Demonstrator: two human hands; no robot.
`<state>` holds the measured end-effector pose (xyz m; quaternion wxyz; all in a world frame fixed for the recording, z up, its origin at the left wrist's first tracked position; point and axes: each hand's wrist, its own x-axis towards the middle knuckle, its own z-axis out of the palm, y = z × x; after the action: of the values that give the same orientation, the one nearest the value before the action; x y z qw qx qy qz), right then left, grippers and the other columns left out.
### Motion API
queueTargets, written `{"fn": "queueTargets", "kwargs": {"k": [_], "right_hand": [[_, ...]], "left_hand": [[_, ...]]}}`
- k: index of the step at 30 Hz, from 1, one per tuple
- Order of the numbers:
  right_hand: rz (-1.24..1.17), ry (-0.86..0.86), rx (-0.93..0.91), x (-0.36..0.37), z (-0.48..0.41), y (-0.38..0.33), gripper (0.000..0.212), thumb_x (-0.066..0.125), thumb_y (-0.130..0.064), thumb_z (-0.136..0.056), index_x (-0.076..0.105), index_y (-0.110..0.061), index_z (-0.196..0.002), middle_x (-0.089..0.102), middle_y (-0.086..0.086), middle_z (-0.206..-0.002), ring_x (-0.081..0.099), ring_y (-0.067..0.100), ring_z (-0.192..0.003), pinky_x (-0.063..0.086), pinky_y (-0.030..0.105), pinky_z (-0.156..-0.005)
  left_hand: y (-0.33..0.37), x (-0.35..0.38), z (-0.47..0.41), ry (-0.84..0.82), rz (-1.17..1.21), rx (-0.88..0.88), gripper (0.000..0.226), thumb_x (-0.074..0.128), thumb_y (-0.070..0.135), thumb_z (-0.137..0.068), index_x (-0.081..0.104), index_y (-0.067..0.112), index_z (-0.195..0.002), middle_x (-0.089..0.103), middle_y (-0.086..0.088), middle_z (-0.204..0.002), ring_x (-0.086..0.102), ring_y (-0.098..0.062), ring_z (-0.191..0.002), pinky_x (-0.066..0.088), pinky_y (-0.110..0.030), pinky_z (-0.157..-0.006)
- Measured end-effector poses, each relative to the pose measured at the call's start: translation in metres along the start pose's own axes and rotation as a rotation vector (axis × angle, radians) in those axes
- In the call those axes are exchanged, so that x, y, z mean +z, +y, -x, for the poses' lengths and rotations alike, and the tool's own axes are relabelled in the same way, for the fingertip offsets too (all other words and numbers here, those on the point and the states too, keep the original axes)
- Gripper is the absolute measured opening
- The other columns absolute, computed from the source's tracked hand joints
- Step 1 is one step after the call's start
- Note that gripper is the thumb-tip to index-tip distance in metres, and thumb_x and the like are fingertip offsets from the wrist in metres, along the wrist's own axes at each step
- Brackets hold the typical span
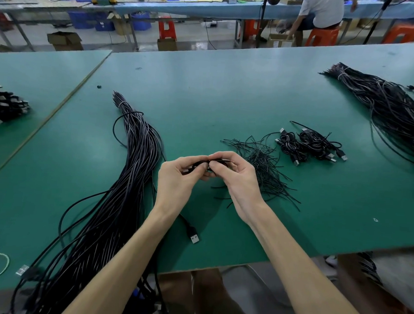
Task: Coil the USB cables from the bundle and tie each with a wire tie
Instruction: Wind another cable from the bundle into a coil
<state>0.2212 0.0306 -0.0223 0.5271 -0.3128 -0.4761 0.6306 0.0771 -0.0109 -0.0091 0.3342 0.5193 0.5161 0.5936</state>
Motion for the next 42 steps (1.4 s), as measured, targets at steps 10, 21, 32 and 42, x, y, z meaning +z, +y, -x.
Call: {"fn": "queueTargets", "kwargs": {"k": [10,21,32,42], "right_hand": [[0.059,0.014,-0.017,-0.001,0.001,0.002,0.015,0.072,0.003,-0.090,0.078,-0.003,-0.102,0.077,0.017,-0.103,0.073,0.025,-0.099,0.057,0.041,-0.098],[0.242,-0.069,-0.064,0.002,0.002,0.004,0.019,0.075,0.008,-0.085,0.080,-0.005,-0.098,0.079,0.007,-0.100,0.074,0.016,-0.097,0.055,0.024,-0.087],[0.156,0.013,-0.093,0.002,0.004,0.000,0.038,0.076,0.007,-0.085,0.073,-0.017,-0.114,0.077,0.002,-0.099,0.072,0.012,-0.093,0.055,0.022,-0.086],[0.104,0.079,-0.063,0.004,0.002,0.001,0.026,0.074,0.004,-0.089,0.072,-0.013,-0.109,0.079,0.001,-0.099,0.073,0.012,-0.097,0.055,0.025,-0.091]], "left_hand": [[0.001,-0.009,-0.003,-0.098,0.013,-0.034,0.020,0.069,0.007,-0.097,0.080,0.019,-0.108,0.080,-0.001,-0.097,0.078,-0.022,-0.088,0.061,-0.028,-0.085],[0.002,-0.037,-0.014,-0.238,-0.039,-0.201,0.018,0.077,-0.007,-0.083,0.074,0.005,-0.096,0.079,-0.011,-0.091,0.077,-0.034,-0.082,0.062,-0.033,-0.075],[-0.001,-0.015,-0.001,-0.088,-0.305,0.034,0.054,0.078,0.002,-0.087,0.071,0.048,-0.115,0.068,0.008,-0.091,0.070,-0.026,-0.084,0.058,-0.046,-0.090],[-0.001,-0.006,0.000,0.043,0.108,-0.142,0.030,0.070,-0.002,-0.093,0.076,0.011,-0.120,0.077,-0.012,-0.098,0.073,-0.019,-0.072,0.052,-0.018,-0.070]]}}
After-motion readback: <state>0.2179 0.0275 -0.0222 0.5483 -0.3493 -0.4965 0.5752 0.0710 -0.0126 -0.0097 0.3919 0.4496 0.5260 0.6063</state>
